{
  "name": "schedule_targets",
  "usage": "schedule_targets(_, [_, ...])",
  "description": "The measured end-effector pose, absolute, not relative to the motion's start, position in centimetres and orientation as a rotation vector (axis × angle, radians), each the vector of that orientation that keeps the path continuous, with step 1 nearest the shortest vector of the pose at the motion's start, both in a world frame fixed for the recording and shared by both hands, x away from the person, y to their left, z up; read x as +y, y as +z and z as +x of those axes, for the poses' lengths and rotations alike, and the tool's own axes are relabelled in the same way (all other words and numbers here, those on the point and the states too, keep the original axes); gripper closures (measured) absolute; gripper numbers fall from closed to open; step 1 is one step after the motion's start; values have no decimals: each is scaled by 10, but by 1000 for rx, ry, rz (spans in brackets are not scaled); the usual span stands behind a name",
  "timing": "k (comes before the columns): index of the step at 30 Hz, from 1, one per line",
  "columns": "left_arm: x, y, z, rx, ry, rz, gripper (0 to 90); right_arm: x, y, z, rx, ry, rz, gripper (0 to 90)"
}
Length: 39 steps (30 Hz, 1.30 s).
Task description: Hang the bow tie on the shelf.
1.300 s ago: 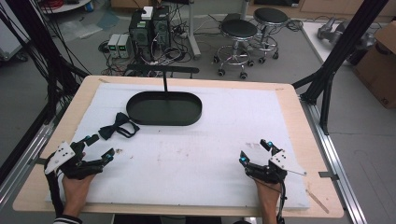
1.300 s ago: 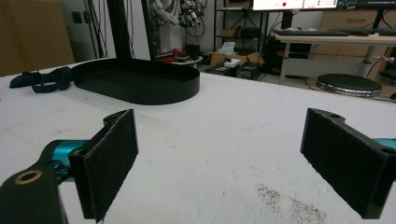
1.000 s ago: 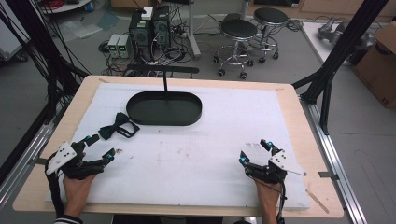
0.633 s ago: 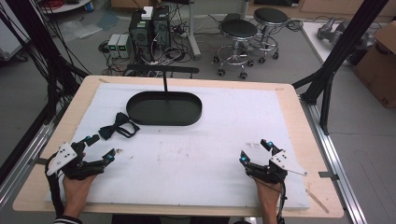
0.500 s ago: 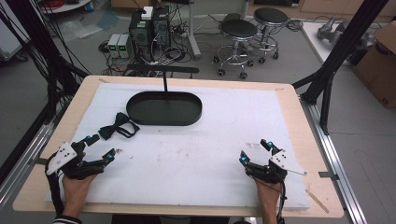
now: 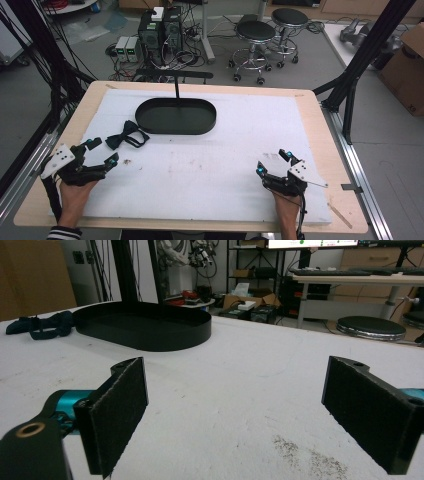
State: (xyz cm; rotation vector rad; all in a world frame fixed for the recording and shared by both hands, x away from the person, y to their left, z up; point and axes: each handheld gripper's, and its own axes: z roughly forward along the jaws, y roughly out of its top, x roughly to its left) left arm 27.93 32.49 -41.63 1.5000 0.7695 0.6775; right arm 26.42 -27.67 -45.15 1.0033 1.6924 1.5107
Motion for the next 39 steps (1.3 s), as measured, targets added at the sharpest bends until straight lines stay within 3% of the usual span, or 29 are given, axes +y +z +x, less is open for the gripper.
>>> schedule_targets(11, [343, -372, 296, 775, 707, 1583, 131, -276, -451, 264, 1689, 1507, 1004, 101])
schedule_targets(21, [352, -352, 335, 839, 565, 1737, 131, -277, -451, 264, 1692, 1507, 1011, 100])
schedule_targets(26, [355, -356, 359, 934, 478, 1839, 131, -277, -451, 264, 1692, 1506, 1009, 100])
schedule_targets(39, [358, -367, 387, 1054, 413, 1971, 144, -276, -451, 265, 1694, 1505, 1015, 101])
